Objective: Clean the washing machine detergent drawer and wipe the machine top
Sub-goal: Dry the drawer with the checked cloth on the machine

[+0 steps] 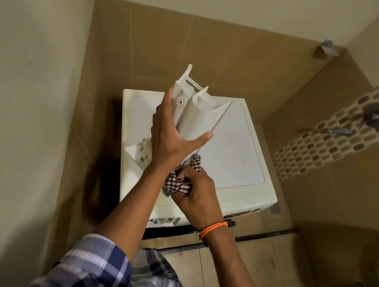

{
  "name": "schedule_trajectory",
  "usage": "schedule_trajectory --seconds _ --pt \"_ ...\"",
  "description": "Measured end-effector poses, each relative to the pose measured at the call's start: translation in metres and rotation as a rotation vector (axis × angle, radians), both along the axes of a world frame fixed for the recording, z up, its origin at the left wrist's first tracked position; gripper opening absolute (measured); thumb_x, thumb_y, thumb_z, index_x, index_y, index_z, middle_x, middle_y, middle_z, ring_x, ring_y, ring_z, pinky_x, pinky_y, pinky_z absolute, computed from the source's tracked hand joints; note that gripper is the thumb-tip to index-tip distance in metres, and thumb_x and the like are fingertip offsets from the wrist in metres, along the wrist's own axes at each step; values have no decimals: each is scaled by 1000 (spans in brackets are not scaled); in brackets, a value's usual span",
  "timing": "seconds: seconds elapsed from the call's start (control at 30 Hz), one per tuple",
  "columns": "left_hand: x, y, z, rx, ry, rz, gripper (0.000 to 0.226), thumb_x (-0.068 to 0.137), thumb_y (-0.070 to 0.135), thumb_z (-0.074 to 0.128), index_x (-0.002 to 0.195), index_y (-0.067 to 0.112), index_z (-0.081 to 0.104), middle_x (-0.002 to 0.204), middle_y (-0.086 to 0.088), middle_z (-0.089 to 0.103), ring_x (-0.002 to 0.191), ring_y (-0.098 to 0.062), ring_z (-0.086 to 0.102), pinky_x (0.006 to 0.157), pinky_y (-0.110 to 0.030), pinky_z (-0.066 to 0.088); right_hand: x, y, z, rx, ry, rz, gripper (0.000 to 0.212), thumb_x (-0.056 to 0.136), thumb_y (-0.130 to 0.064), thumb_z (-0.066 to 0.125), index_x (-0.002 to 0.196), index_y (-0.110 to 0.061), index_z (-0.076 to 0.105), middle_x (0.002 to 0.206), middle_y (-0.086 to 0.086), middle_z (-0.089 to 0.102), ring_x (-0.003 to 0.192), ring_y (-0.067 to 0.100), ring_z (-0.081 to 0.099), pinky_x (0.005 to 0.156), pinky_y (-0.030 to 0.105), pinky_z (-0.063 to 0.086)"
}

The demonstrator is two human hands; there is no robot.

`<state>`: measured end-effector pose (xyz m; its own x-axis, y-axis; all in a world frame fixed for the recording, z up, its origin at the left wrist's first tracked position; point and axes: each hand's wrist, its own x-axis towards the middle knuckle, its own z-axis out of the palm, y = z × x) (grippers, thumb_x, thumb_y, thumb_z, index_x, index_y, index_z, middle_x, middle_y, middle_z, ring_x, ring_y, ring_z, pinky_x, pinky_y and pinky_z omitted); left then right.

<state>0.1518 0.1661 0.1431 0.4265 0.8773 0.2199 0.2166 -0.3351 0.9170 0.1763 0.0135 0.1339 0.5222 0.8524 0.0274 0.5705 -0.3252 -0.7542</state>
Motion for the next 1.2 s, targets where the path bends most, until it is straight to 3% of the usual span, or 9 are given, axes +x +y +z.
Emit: schedule_trajectory --seconds 0.13,0.37,0.47,0.67,0.8,0.9,0.97,1.1,1.2 --pt "3 1 -1 -20 -21 -10 135 67 76 89 170 31 14 167 4 35 146 -19 42 118 -53 47 10 -5 -2 117 121 -101 30 79 -13 85 102 -23 69 100 -11 71 96 6 67 78 18 52" --pt "10 13 0 -341 -211 -72 142 56 80 91 164 43 6 161 2 40 137 -20 57 104 -47 62 25 1 10 109 -61 -268 71 74 -38 84 138 -41 52 140 -12 51 128 18 49 101 43 51" --pt "11 21 0 -400 -236 -82 142 54 82 91 163 42 9 158 2 43 134 -19 59 105 -49 61 33 6 17 199 95 -206 85 70 -18 95 141 -36 53 137 -7 57 123 9 61 98 38 59" --pt "-7 30 14 -663 -239 -284 122 57 105 58 159 43 34 159 11 47 146 -16 47 114 -43 44 70 0 12 415 407 -284 57 75 4 91 126 -12 73 124 0 73 119 24 70 103 50 58" --pt "-17 33 7 -703 -242 -491 76 86 54 86 149 21 57 139 3 74 130 -14 68 109 -36 54 85 -14 7 443 648 -321 52 81 2 86 129 -12 73 128 17 72 122 48 65 98 58 57" --pt "-12 24 2 -657 -235 -404 59 86 37 87 138 19 65 129 0 78 121 -15 74 108 -38 58 83 -14 6 429 770 -310 48 89 -1 81 134 -10 70 130 22 71 123 46 66 99 53 57" --pt "-12 25 1 -602 -227 -316 43 88 34 86 126 23 71 118 5 81 111 -11 77 96 -30 62 82 -15 8 342 643 -295 45 90 -6 83 133 -14 72 126 14 75 120 36 70 100 50 60" --pt "-19 37 1 -521 -177 -265 31 95 37 81 122 26 72 112 7 81 103 -5 77 81 -20 61 96 -27 13 86 420 -90 47 85 -6 87 127 -22 74 116 4 73 105 22 73 77 31 63" --pt "-20 42 1 -457 -152 -271 36 97 47 73 121 21 73 112 2 79 98 -5 75 81 -18 59 112 -35 16 -59 390 86 49 80 5 86 122 -16 73 114 3 73 110 22 70 84 32 61"
